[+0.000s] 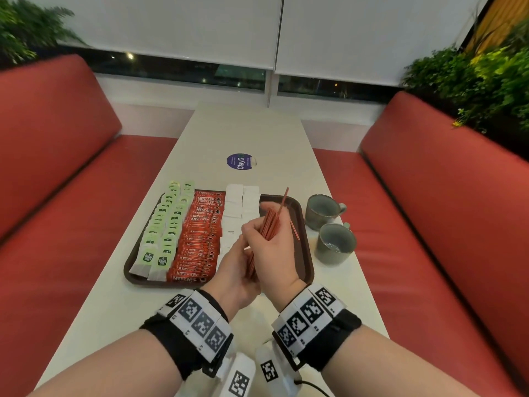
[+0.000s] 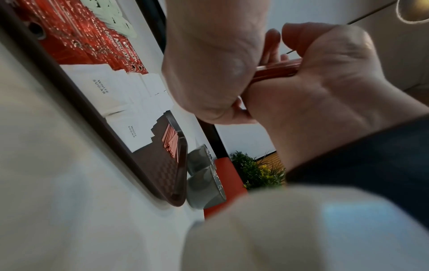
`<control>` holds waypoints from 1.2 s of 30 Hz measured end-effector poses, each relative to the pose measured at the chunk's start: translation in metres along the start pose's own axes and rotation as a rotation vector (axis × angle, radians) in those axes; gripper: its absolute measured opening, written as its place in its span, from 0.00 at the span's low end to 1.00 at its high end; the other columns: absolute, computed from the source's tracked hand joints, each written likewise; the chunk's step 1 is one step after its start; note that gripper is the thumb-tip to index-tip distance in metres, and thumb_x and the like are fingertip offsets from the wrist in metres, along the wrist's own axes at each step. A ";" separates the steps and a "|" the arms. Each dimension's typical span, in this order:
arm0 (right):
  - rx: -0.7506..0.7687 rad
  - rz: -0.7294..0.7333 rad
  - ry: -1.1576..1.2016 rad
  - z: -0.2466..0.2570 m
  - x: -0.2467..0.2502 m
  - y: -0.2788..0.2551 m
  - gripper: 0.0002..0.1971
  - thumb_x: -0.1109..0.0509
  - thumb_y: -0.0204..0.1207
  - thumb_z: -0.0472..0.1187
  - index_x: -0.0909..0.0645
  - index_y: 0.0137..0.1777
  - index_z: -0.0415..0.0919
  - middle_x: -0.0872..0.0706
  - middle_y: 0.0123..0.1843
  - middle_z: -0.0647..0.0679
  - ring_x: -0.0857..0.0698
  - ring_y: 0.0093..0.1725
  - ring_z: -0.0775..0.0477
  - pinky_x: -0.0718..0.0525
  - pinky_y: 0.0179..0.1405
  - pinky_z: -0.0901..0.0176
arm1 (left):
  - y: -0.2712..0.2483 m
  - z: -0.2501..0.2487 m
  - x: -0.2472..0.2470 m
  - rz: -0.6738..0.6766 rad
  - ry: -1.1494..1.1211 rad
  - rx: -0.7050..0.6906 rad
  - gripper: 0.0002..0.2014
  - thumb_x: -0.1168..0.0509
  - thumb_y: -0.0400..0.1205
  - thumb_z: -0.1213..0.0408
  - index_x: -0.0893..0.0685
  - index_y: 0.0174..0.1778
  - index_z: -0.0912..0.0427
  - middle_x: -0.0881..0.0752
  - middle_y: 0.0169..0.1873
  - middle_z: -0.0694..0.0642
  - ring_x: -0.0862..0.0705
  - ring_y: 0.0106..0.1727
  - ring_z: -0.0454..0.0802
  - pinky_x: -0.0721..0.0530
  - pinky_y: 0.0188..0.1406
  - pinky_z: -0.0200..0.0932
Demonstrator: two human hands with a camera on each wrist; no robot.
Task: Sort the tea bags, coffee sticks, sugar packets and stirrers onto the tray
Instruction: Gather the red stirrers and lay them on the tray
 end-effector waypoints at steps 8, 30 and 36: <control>-0.043 0.051 -0.106 -0.006 -0.005 0.000 0.08 0.24 0.72 0.38 0.18 0.41 0.54 0.13 0.35 0.64 0.13 0.44 0.63 0.14 0.54 0.57 | -0.001 -0.003 0.005 0.010 -0.108 -0.028 0.16 0.34 0.78 0.46 0.06 0.41 0.52 0.09 0.49 0.53 0.12 0.57 0.52 0.18 0.62 0.51; -0.562 0.076 -0.896 -0.123 0.064 0.148 0.19 0.42 0.81 0.34 0.26 0.70 0.29 0.21 0.68 0.35 0.21 0.67 0.37 0.20 0.60 0.56 | 0.103 -0.045 -0.002 -0.132 0.286 -0.033 0.30 0.52 0.88 0.49 0.35 0.77 0.70 0.31 0.76 0.68 0.37 0.80 0.62 0.42 0.81 0.53; -0.576 -0.012 -0.957 -0.151 0.073 0.178 0.19 0.42 0.84 0.38 0.27 0.72 0.31 0.21 0.69 0.40 0.20 0.68 0.43 0.22 0.59 0.62 | 0.146 -0.058 -0.022 -0.171 0.288 -0.038 0.31 0.53 0.88 0.48 0.39 0.80 0.69 0.35 0.79 0.65 0.39 0.81 0.57 0.44 0.80 0.50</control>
Point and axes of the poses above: each hand's wrist, its own y-axis towards the middle knuckle, its own x-axis out of the back of the hand, z = x × y, the point moved 9 cm from there along y, towards the middle knuckle
